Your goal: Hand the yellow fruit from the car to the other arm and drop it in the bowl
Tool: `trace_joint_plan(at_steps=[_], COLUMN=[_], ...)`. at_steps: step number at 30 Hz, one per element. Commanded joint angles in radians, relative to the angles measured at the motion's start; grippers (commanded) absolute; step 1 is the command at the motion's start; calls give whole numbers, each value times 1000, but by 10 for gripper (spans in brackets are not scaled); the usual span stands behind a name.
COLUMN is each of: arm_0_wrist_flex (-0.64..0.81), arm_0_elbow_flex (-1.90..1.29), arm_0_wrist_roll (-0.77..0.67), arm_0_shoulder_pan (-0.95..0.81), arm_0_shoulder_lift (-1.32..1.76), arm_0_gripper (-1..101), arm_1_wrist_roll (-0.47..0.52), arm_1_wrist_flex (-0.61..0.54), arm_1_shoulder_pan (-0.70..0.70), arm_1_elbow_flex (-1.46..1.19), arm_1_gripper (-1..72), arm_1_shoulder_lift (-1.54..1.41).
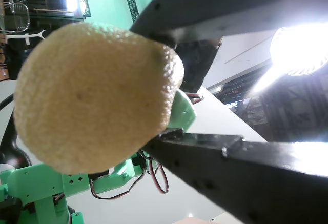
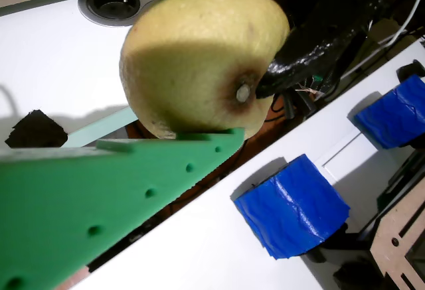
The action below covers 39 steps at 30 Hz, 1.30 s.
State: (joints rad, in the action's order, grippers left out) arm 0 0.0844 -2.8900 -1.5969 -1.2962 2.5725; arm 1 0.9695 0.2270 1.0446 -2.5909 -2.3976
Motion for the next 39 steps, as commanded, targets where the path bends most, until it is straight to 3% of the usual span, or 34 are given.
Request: trace_joint_plan(at_steps=[1, 16, 30, 34, 39], arm_0_wrist_flex=[17, 14, -5, -6, -87], arm_0_elbow_flex=[12, 12, 12, 12, 12], arm_0_wrist_roll=[-14, -12, -12, -11, 0], arm_0_shoulder_pan=[5, 5, 5, 5, 8], arm_0_shoulder_lift=[5, 2, 2, 2, 25], arm_0_gripper=[0, 0, 570, 629, 633], arm_1_wrist_roll=[9, 5, 6, 6, -5], arm_1_wrist_flex=[8, 5, 12, 14, 15], arm_1_shoulder_pan=[12, 2, -9, -11, -37], arm_1_elbow_flex=[37, 25, 18, 18, 28], arm_1_gripper=[20, 3, 3, 3, 2], arm_1_shoulder_lift=[-12, -35, -54, -52, -58])
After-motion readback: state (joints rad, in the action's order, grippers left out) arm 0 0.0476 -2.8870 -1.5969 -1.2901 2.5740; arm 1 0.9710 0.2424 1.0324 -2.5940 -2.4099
